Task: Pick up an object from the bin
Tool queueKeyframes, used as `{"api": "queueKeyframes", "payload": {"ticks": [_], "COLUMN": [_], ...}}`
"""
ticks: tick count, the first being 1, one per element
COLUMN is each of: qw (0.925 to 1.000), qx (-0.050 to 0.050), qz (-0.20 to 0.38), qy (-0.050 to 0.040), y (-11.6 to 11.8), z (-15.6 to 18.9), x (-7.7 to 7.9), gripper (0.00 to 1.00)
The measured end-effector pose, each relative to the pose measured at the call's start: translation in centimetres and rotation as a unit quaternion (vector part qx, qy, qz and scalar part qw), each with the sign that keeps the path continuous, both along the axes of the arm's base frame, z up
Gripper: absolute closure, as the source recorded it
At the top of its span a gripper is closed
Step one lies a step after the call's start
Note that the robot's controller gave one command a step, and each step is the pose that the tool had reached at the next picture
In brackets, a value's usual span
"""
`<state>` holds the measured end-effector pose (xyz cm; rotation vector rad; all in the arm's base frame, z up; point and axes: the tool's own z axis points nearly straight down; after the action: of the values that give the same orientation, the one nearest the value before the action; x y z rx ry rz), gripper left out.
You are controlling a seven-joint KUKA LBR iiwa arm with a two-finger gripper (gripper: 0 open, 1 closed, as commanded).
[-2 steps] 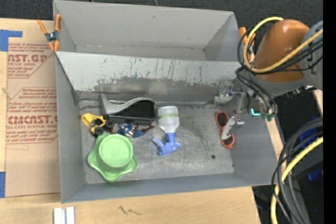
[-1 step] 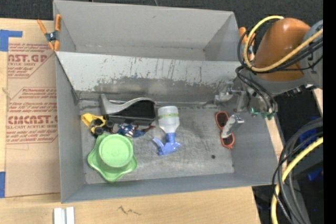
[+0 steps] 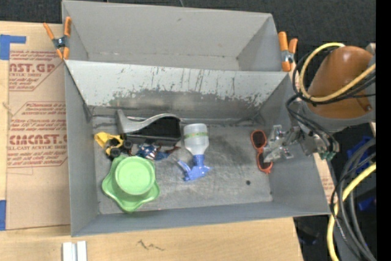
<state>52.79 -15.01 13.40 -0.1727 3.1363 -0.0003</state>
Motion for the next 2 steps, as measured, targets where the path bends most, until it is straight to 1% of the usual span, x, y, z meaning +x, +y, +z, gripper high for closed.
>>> {"api": "queueKeyframes", "payload": {"ticks": [1,2], "qw": [1.0,1.0], "qx": [0.0,0.0], "qz": [0.001,0.001], "qy": [-0.0003,-0.0003], "y": [0.04,0.05], "z": [0.02,0.02], "x": [0.03,0.04], "gripper": [0.0,0.0]}}
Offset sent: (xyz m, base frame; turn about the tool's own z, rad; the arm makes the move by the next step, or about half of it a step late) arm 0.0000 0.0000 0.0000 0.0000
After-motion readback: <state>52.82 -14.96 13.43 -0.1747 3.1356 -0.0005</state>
